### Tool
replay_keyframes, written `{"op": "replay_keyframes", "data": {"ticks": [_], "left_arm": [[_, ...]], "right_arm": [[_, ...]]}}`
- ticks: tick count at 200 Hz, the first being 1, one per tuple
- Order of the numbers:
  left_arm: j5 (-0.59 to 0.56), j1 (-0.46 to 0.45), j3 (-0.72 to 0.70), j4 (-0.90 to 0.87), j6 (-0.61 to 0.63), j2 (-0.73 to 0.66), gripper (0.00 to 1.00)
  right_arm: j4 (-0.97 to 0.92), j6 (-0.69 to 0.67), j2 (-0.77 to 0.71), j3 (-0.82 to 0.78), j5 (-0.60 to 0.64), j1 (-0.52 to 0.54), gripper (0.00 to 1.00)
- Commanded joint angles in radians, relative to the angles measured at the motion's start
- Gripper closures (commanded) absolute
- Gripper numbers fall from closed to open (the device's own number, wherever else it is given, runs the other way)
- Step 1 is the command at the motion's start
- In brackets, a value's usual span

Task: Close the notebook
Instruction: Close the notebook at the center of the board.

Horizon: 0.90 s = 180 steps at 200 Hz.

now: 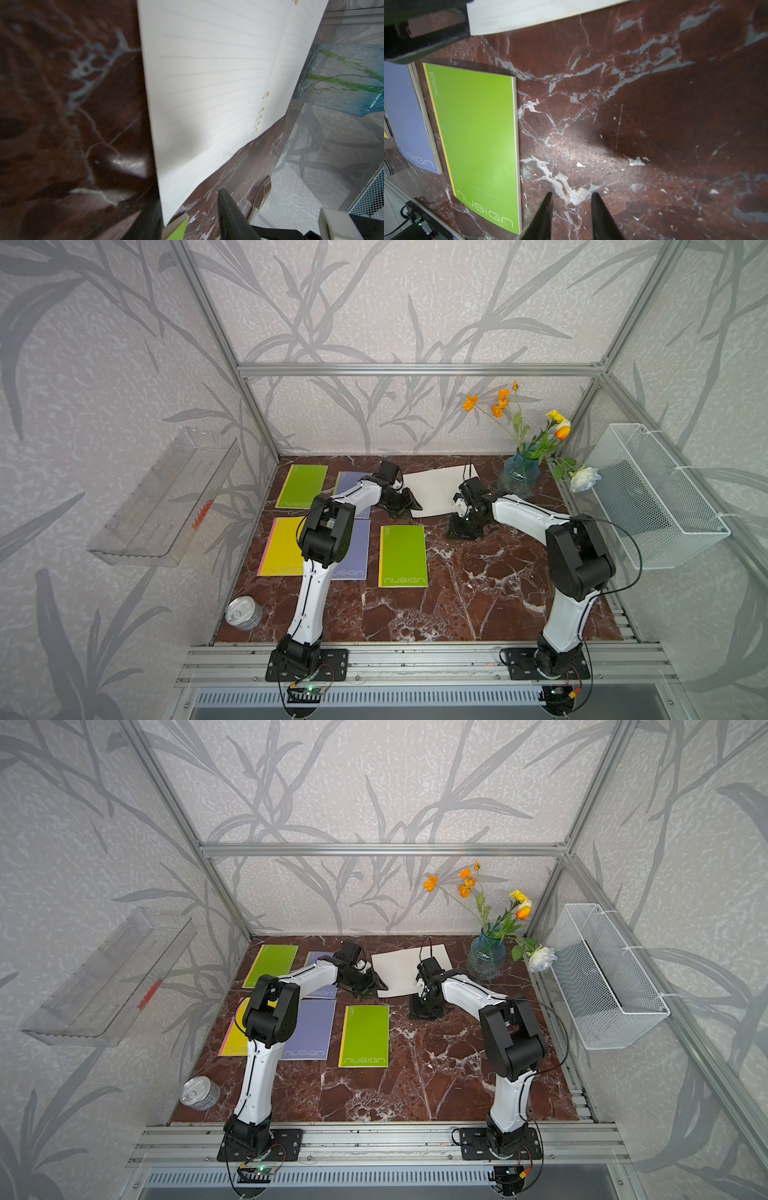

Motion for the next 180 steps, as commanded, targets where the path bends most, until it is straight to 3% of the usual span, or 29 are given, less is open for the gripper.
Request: {"op": "replay_keyframes", "data": {"ticks": [1,28,117,180], "left_arm": [[0.020,0.002,-0.027,0.060,-0.034,-0.013,0.57],[0.012,0.002,-0.030,0.063,-0.039,-0.018,0.60],[-0.065,0.002,-0.035,-0.007,0.010,-0.057,0.87],[-0.095,0.004,-0.043,-0.031,0.024,-0.070,0.95]], "right_arm": [[0.006,0.008,-0.042,-0.013,-0.010,-0.008,0.68],[0.009,0.009,-0.044,-0.014,-0.013,-0.007,0.68],[0.016,0.012,-0.047,-0.020,-0.016,-0.010,0.68],[0.009,0.012,-0.061,-0.023,-0.008,-0.010,0.68]]}}
